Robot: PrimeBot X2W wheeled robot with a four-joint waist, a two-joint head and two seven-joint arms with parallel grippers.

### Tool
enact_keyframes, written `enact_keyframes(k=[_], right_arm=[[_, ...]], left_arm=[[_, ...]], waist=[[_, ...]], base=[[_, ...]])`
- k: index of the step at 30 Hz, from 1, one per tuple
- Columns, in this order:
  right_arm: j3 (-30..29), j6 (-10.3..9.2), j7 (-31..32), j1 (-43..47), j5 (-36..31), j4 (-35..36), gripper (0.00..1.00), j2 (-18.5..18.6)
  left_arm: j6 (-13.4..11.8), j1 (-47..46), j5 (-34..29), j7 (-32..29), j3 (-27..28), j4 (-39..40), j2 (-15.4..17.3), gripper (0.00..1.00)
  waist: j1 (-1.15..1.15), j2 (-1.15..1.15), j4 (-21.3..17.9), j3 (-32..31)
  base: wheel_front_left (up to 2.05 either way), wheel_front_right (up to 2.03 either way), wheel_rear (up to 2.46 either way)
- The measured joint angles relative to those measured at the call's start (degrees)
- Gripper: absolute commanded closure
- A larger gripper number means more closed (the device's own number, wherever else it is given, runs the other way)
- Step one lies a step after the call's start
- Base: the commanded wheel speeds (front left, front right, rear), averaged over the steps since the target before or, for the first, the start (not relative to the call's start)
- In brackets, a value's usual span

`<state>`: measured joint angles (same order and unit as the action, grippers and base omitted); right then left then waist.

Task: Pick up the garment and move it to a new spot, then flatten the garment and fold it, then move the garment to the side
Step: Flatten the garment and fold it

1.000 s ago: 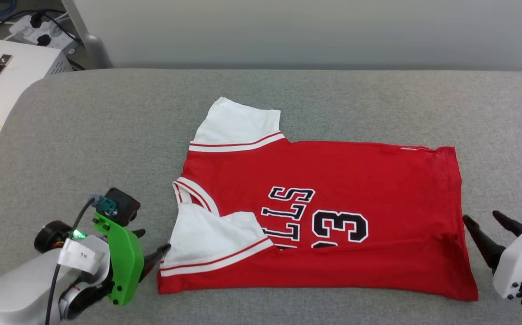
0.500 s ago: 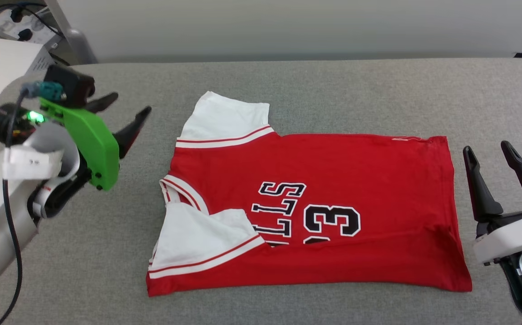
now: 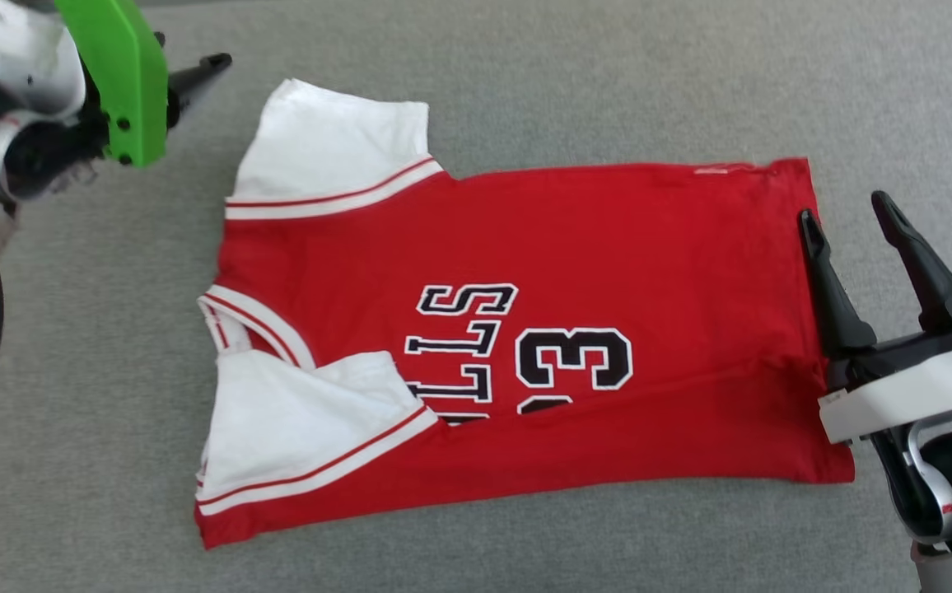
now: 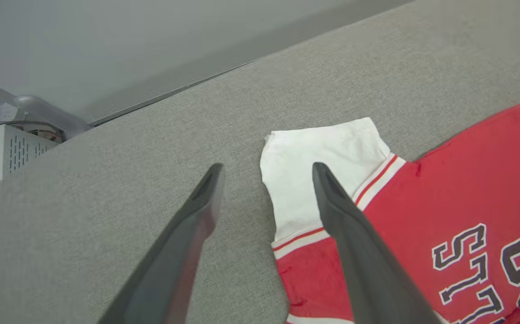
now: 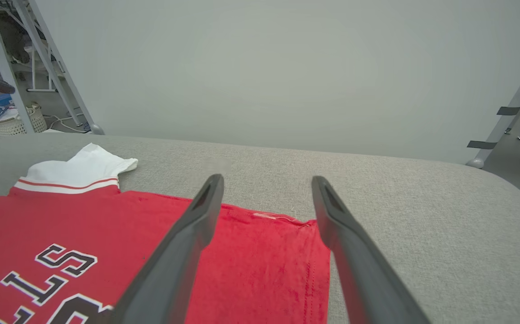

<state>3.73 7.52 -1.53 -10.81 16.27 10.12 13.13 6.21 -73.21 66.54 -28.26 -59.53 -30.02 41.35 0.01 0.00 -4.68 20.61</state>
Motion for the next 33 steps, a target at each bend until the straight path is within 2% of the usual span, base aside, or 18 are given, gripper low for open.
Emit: enact_keyframes(k=[4,8,14,21,22,23,27,33], right_arm=[[0.5,0.0,-0.2,-1.7,-0.1,0.1,0.0,-0.1],[0.9,0.0,-0.5,-3.6,-0.1,0.0,0.0,-0.1],[2.4,0.0,-1.4,-5.7,-0.1,-1.2,0.0,-0.1],[2.5,0.0,-2.4,-6.5,0.1,-2.7,0.0,-0.1],[2.5,0.0,-2.5,-6.6,0.1,-3.0,0.0,-0.1],[2.4,0.0,-2.6,-6.6,0.1,-3.1,0.0,0.0],[1.4,0.0,-2.8,-7.2,0.2,-3.4,0.0,0.8],[-0.4,0.0,0.4,-10.6,1.1,-3.2,0.0,4.9]], left_arm=[[0.6,-4.7,1.1,-6.2,-0.5,-2.6,-0.9,0.0],[0.7,-8.8,0.9,-9.7,-1.4,-5.0,-2.1,0.0],[0.8,-10.2,-0.9,-11.2,-4.2,-9.2,-3.7,0.0],[1.1,-10.0,-1.7,-12.1,-7.0,-11.2,-3.2,0.0],[1.1,-10.0,-1.6,-12.2,-7.1,-10.8,-3.0,0.87],[1.1,-10.0,-1.6,-12.3,-7.3,-10.4,-2.8,1.0],[1.1,-9.8,-1.6,-10.6,-8.7,-9.3,-2.8,1.0],[1.1,-7.6,-2.1,-4.2,-9.9,-8.5,-3.1,1.0]], waist=[[0.0,0.0,-1.6,3.7],[0.0,0.0,-3.0,7.3],[0.01,0.0,-5.1,11.6],[0.0,0.0,-7.2,14.0],[0.0,0.0,-7.3,14.1],[0.0,0.0,-7.3,14.1],[0.0,0.0,-6.8,13.4],[0.0,0.0,-5.5,10.8]], base=[[0.0,0.0,0.0],[0.0,0.0,0.0],[0.0,0.0,0.0],[0.0,0.0,0.0],[0.0,0.0,0.0],[0.0,0.0,0.0],[0.0,0.0,0.0],[0.0,0.0,0.0]])
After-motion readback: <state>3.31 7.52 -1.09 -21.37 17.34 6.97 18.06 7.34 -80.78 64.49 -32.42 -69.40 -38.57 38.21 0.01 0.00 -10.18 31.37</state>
